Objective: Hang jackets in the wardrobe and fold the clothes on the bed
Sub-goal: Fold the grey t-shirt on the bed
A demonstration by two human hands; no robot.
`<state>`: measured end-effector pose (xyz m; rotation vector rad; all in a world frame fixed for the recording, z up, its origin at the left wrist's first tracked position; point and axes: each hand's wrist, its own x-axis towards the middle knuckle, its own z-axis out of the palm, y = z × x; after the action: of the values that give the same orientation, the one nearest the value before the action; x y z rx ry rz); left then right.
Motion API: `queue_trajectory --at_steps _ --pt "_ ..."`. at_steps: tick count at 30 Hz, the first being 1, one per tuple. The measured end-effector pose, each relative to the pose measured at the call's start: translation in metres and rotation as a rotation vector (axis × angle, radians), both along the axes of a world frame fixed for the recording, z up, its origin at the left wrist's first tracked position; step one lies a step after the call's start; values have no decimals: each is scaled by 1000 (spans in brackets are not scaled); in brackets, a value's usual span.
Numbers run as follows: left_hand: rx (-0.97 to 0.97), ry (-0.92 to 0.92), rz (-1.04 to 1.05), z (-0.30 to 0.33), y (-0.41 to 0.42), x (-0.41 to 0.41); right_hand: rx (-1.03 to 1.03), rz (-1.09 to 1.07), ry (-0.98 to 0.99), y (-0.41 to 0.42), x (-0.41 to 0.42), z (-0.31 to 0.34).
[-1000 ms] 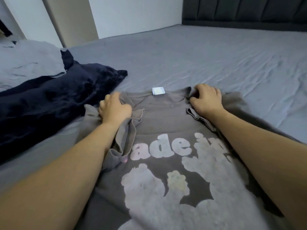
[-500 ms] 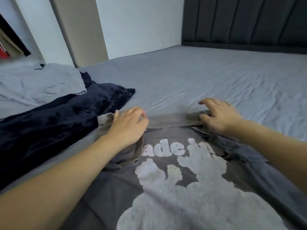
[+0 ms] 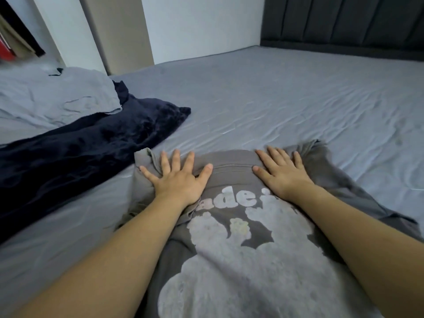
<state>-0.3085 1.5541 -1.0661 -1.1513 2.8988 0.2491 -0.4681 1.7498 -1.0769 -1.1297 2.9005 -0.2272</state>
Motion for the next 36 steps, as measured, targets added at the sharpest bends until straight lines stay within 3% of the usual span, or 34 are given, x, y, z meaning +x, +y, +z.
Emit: queue_trajectory --at_steps 4,8,12,18,20,22,23,25,26,28,32,34,36 --pt "53 -81 -63 14 21 25 46 -70 -96 24 22 13" --pt "-50 -97 -127 26 20 57 117 -18 -97 56 58 16" --pt "-38 -135 -127 15 38 96 98 -18 -58 78 102 12" --pt "46 -165 -176 42 78 137 213 76 -179 105 159 32" --pt "14 -70 -339 62 99 164 215 128 -205 118 177 45" --pt "111 -1 -591 83 128 199 205 196 -169 130 195 58" --pt "227 -76 -686 93 142 217 187 233 -126 135 203 63" --pt "445 -452 -772 106 168 247 128 309 -44 142 217 70" --pt "441 -643 -799 106 176 258 110 332 -44 143 224 73" --pt "281 -827 -847 99 191 270 138 341 -120 144 239 81" --pt "9 -754 -964 88 209 271 282 324 -281 143 264 92" --pt "29 -660 -1015 88 207 266 315 285 -464 142 275 98" --pt "202 -651 -970 92 197 255 345 253 -699 138 287 105"
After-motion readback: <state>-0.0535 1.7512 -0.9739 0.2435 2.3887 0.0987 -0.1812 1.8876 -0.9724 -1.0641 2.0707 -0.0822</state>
